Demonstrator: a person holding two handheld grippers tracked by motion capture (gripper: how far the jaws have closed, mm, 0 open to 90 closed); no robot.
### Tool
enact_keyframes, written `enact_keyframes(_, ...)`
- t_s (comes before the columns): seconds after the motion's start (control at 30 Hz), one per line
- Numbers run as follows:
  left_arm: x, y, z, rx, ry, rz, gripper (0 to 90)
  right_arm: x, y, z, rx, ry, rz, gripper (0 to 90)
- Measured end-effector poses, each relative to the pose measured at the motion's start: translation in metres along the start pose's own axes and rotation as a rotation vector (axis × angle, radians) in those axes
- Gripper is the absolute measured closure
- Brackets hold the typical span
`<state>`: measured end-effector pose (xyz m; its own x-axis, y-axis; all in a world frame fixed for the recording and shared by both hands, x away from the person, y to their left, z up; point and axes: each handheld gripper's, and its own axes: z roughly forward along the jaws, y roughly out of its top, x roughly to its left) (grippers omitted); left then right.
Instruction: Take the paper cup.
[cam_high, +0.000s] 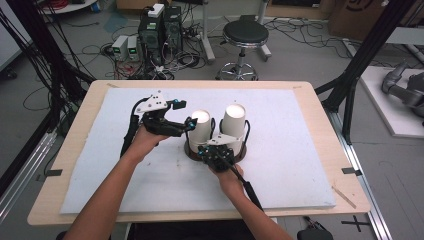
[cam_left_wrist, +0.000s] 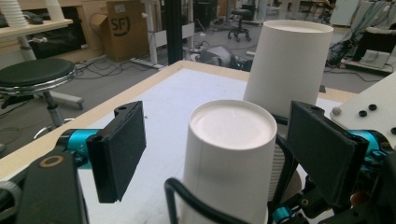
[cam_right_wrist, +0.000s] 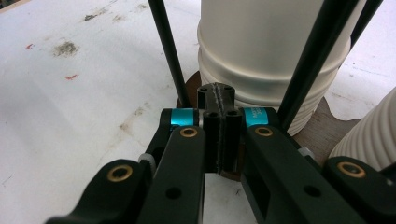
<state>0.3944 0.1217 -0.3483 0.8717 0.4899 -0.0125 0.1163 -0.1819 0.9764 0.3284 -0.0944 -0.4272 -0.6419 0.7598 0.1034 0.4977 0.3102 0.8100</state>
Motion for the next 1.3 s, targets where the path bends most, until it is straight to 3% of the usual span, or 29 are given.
enact_keyframes(0.33, 0.001, -0.009, 0.017, 0.071, -0.005, -0.017, 21.2, 0.000, 0.000, 0.000, 0.000, 0.003, -0.006, 90.0)
enact_keyframes(0.37, 0.001, -0.010, 0.018, 0.073, -0.013, -0.014, 22.3, 0.000, 0.000, 0.000, 0.000, 0.004, -0.006, 90.0)
enact_keyframes(0.43, 0.000, -0.009, 0.018, 0.069, -0.035, 0.016, 34.3, -0.001, 0.000, 0.001, 0.002, 0.007, -0.006, 90.0)
enact_keyframes(0.6, -0.001, -0.007, 0.016, 0.080, -0.039, 0.026, 35.6, -0.001, 0.000, 0.002, 0.009, 0.009, -0.012, 90.0)
enact_keyframes(0.97, -0.003, 0.017, 0.000, -0.033, -0.021, 0.014, 36.0, -0.003, 0.000, 0.002, 0.015, 0.017, -0.026, 90.0)
enact_keyframes(1.23, -0.008, 0.048, -0.012, -0.056, 0.004, 0.033, 36.1, -0.005, 0.002, -0.005, 0.001, 0.055, -0.059, 90.0)
enact_keyframes(1.3, -0.007, 0.053, -0.016, -0.054, 0.006, 0.025, 36.1, -0.005, 0.003, -0.010, -0.012, 0.088, -0.066, 83.1)
